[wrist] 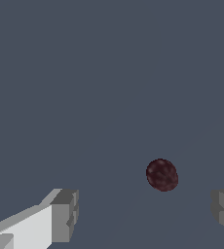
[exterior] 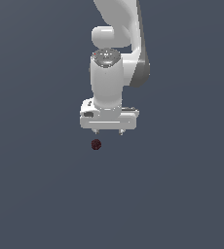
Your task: Pick up the object and move it to a goal position.
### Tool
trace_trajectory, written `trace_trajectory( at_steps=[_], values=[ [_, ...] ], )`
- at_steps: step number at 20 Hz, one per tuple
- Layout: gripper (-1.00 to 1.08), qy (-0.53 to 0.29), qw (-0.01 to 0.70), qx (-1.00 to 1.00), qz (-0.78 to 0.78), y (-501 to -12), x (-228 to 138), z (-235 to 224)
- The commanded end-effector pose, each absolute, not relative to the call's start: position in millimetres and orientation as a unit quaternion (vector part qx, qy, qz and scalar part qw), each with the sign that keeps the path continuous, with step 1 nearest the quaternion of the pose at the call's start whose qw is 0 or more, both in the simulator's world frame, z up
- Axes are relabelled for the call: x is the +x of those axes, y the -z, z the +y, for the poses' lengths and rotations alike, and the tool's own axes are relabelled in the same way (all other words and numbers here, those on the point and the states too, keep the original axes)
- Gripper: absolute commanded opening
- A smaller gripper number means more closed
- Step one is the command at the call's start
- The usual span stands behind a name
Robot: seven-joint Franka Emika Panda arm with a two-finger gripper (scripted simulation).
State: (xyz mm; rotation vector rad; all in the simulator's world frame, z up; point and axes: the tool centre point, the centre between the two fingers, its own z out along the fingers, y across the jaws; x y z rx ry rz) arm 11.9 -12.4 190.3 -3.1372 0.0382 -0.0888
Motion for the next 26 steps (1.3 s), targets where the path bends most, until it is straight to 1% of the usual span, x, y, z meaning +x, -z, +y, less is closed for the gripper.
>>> trace_trajectory(
  at_steps=[1,8,18,26],
  values=[
    [1.00,0.027,0.001,-1.000,0.008,-186.3,11.0,-15.0],
    [1.00,0.021,-0.001,-1.000,-0.021,-160.5,4.6,-32.0],
    [1.00,0.006,-0.002,-0.996,-0.090,-102.6,-16.3,-68.1],
    [1.00,0.000,0.000,-0.993,-0.118,-80.3,-26.9,-81.3]
  ],
)
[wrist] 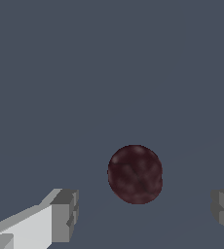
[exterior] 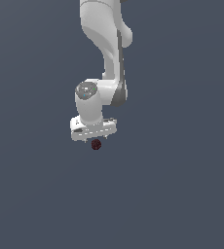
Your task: Pick up the object and move it to a goal position.
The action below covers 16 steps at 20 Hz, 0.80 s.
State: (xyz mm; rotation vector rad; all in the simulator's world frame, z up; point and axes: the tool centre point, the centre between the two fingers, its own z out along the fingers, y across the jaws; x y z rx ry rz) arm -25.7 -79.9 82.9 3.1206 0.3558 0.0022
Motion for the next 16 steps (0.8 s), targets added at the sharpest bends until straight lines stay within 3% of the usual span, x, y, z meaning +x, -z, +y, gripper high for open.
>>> trace_trajectory(
  at_steps=[1,16],
  values=[
    [1.00,0.000,0.000,0.993,0.119,-79.3,-27.4,-81.8],
    [1.00,0.000,0.000,0.993,0.119,-38.3,-29.1,-82.3]
  ],
)
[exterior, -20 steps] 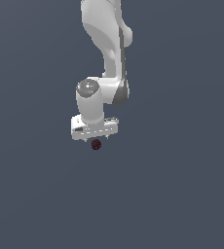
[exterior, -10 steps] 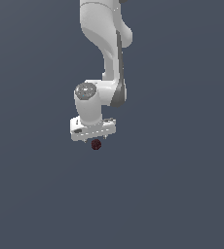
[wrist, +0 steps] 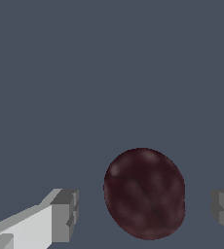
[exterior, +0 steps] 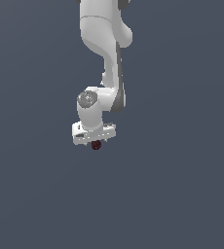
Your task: Pick up the object and move it to a goal position.
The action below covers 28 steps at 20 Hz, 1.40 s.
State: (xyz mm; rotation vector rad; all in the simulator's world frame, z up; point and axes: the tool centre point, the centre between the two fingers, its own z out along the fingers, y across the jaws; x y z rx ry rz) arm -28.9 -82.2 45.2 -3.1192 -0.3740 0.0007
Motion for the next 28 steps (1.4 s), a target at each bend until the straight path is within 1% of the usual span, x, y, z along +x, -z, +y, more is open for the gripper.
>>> trace_trajectory(
  at_steps=[1,6,7,20,28],
  values=[
    [1.00,0.000,0.000,-0.993,-0.120,-35.0,-29.0,-82.1],
    [1.00,0.000,0.000,-0.993,-0.120,-28.4,-28.0,-82.2],
    [-1.00,0.000,0.000,-0.993,-0.120,-28.4,-28.0,-82.2],
    [-1.00,0.000,0.000,-0.993,-0.119,-31.4,-27.1,-82.5],
    [-1.00,0.000,0.000,-0.993,-0.119,-61.9,-14.0,-78.9]
  ],
)
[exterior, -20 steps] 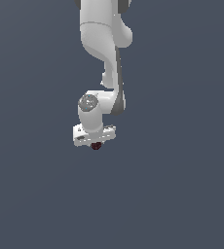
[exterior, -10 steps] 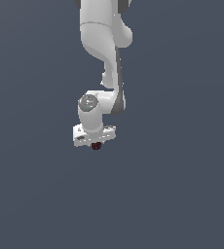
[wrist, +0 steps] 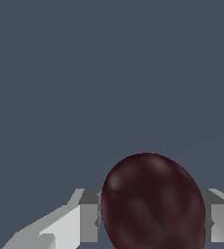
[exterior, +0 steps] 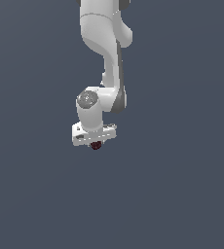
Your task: Pick up the object and move it to a goal position.
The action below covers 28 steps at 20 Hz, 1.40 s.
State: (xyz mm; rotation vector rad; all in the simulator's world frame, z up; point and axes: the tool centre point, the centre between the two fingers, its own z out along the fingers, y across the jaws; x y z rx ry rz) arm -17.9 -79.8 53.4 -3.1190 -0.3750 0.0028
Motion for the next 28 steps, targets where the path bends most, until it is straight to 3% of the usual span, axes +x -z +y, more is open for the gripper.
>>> trace_trajectory(
  at_steps=[1,20,28],
  values=[
    [-1.00,0.000,0.000,-0.993,-0.119,-68.1,-11.3,-78.1],
    [-1.00,0.000,0.000,-0.993,-0.119,-233.4,64.2,-59.0],
    [-1.00,0.000,0.000,-0.993,-0.120,-278.5,87.4,-53.7]
  ],
)
